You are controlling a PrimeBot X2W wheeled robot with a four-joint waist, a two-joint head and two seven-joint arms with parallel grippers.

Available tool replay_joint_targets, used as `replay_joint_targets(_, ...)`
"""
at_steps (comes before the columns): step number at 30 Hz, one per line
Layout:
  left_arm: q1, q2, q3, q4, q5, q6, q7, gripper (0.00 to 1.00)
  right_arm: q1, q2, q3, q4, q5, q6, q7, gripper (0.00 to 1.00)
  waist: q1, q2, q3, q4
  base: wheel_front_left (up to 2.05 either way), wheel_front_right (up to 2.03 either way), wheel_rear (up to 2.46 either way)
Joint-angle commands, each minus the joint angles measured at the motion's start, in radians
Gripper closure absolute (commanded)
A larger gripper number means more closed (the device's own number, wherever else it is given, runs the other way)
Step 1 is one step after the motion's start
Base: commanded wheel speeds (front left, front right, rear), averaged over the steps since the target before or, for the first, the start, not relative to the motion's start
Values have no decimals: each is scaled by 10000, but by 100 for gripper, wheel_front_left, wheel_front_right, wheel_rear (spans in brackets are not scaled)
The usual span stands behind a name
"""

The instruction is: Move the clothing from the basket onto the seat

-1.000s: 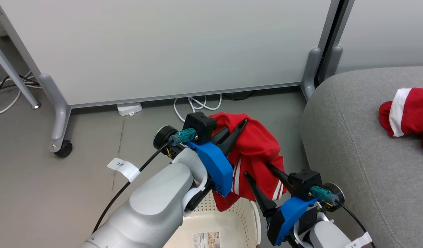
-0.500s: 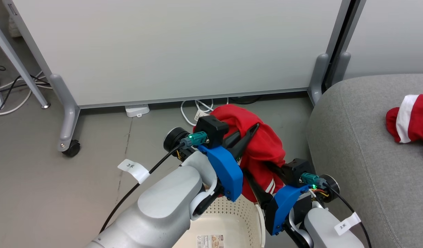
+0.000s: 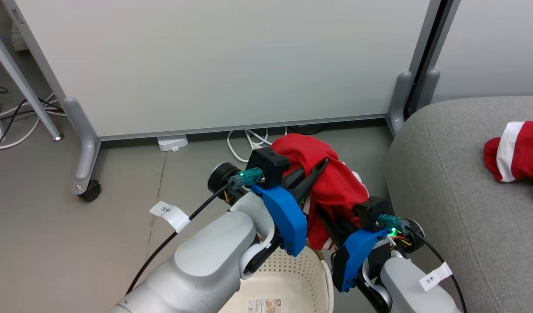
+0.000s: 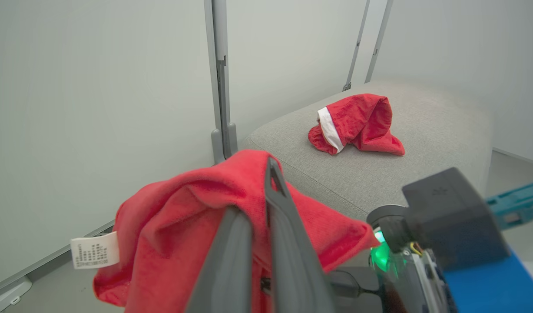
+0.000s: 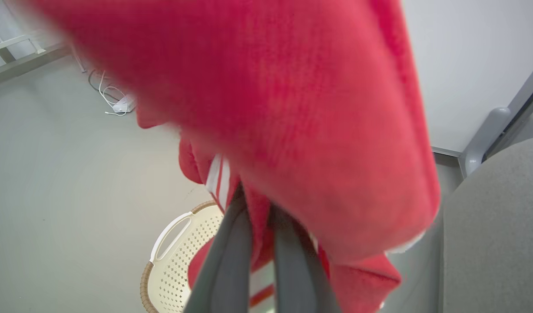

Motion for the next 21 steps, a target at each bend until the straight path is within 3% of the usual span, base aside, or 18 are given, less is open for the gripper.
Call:
replay_joint_targets(1, -147, 45, -1, 6, -30, 11, -21, 100, -182, -11, 33, 59, 60, 5, -69, 100, -1, 0, -1, -15, 0, 0, 0)
replay_joint_targets(12, -156, 76, -18, 84, -101, 128, -36, 100, -389, -11, 220, 388, 334, 5, -381, 100, -1, 0, -18, -84, 0, 0, 0)
replay_joint_targets(14, -133, 75, 5, 85, -123, 126, -55, 90, -385, -11, 223, 438, 338, 5, -417, 100, -1, 0, -24, -97, 0, 0, 0)
replay_joint_targets(16, -125, 72, 14, 84, -157, 131, -83, 73, -387, -11, 223, 475, 352, 5, -480, 100, -1, 0, -32, -115, 0, 0, 0)
replay_joint_targets(17, -116, 73, 18, 84, -172, 149, -115, 51, -403, -11, 219, 498, 370, 5, -512, 100, -1, 0, -41, -141, 0, 0, 0)
replay_joint_targets(18, -112, 75, 23, 72, -174, 156, -135, 10, -413, -11, 212, 508, 374, 5, -539, 100, -1, 0, -43, -153, 0, 0, 0)
replay_joint_targets(19, -110, 77, 34, 61, -166, 169, -178, 0, -423, -11, 205, 518, 378, 5, -557, 100, -1, 0, -44, -162, 0, 0, 0)
replay_joint_targets(21, -101, 80, 33, 56, -144, 167, -242, 0, -439, -11, 190, 541, 375, 5, -596, 100, -1, 0, -46, -175, 0, 0, 0)
